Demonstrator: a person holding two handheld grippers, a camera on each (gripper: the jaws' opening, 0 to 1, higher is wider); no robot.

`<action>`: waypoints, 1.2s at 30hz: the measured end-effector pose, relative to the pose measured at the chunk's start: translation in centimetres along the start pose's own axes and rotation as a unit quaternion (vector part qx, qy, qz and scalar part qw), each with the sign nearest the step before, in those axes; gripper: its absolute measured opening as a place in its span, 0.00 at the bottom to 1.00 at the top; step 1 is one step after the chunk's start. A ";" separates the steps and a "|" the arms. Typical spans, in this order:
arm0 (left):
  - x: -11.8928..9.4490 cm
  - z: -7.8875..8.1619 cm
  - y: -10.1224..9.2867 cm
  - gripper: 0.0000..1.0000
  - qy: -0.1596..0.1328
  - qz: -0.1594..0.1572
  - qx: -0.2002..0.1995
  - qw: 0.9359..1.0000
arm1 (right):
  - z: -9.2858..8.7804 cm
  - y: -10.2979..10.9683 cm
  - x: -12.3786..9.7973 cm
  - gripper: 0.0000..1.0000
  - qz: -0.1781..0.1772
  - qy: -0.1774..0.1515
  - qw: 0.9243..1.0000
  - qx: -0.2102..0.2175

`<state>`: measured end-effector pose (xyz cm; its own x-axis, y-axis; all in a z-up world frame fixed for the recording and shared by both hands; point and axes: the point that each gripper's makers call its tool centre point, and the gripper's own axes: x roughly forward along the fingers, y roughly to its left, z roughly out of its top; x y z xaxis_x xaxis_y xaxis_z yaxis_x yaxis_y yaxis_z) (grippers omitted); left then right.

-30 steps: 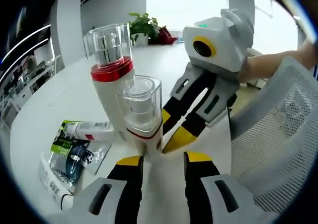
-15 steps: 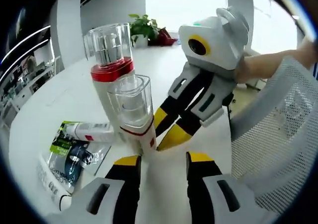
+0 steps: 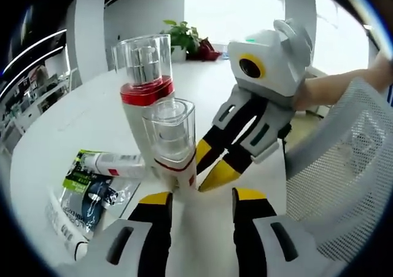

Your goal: Arrange the skincare products in the storage area until every visible bottle or jar stands upright without overlapping.

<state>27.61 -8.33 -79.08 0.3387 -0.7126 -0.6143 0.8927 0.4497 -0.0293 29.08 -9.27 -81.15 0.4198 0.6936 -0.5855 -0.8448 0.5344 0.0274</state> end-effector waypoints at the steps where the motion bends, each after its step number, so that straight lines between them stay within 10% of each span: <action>1: -0.1 0.0 0.0 0.37 0.001 0.001 0.000 1.000 | 0.0 0.0 -0.1 0.13 -0.001 -0.001 1.000 0.001; 36: -8.8 3.1 2.2 0.49 -0.029 0.081 0.009 0.996 | 5.0 0.8 -7.9 0.43 -0.062 -0.044 0.995 0.057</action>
<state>27.51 -2.74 -71.25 0.4943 -0.6623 -0.5630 0.8305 0.5511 0.0809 26.76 -11.91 -72.52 0.5504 0.6553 -0.5173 -0.7434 0.6667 0.0537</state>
